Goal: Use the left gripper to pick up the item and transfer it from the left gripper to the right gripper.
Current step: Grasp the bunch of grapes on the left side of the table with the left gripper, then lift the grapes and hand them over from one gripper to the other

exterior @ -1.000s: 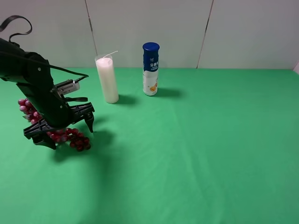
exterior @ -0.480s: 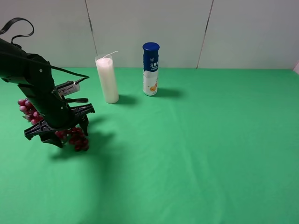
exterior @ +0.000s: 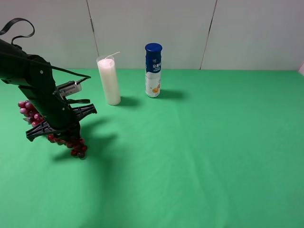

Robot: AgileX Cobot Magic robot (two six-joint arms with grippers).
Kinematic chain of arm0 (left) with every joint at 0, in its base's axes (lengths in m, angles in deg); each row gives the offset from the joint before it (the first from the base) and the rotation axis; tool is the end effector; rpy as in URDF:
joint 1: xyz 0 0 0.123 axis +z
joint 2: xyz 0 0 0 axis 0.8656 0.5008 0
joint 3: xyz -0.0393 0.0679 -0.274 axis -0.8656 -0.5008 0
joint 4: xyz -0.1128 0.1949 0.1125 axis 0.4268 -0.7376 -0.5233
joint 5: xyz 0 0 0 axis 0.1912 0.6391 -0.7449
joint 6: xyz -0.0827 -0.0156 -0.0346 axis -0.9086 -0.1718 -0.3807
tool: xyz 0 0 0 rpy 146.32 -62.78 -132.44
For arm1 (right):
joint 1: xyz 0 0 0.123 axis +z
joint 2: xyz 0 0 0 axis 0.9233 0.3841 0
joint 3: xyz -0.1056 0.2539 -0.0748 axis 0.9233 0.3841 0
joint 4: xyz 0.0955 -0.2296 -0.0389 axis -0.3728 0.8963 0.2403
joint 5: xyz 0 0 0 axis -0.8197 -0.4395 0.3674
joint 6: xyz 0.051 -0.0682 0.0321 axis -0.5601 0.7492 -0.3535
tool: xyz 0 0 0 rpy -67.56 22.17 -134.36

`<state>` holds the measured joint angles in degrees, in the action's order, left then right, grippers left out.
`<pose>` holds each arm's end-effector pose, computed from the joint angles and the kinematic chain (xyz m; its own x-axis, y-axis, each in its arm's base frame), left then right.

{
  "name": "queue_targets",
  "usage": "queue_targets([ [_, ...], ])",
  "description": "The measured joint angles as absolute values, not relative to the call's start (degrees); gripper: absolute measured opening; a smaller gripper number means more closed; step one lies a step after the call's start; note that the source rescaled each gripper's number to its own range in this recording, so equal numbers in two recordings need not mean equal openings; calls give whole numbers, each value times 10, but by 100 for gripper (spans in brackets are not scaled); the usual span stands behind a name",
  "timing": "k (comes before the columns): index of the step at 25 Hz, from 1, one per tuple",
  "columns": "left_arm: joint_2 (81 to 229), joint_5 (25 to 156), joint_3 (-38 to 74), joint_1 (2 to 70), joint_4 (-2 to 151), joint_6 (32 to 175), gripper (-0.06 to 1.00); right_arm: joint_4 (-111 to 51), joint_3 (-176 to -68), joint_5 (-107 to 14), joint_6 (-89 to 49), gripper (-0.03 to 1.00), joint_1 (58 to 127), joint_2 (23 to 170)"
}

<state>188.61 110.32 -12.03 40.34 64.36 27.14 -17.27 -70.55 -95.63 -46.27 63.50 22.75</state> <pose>0.2928 -0.1067 0.1092 -0.8834 -0.4431 -0.1524 -0.4140 0.8904 -0.1889 -0.0044 -0.0064 0.2810 -0.4096 0.0380 -0.9115 0.1392 0.9900 -0.0213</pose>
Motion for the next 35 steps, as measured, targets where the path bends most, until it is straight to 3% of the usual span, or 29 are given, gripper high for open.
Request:
queue_targets([
  [15, 1879, 1118, -120, 403, 644, 271, 1, -173, -706, -956, -463, 100, 635, 227],
  [35, 1658, 1212, -121, 403, 646, 299, 1, -173, -706, -956, -463, 100, 635, 227],
])
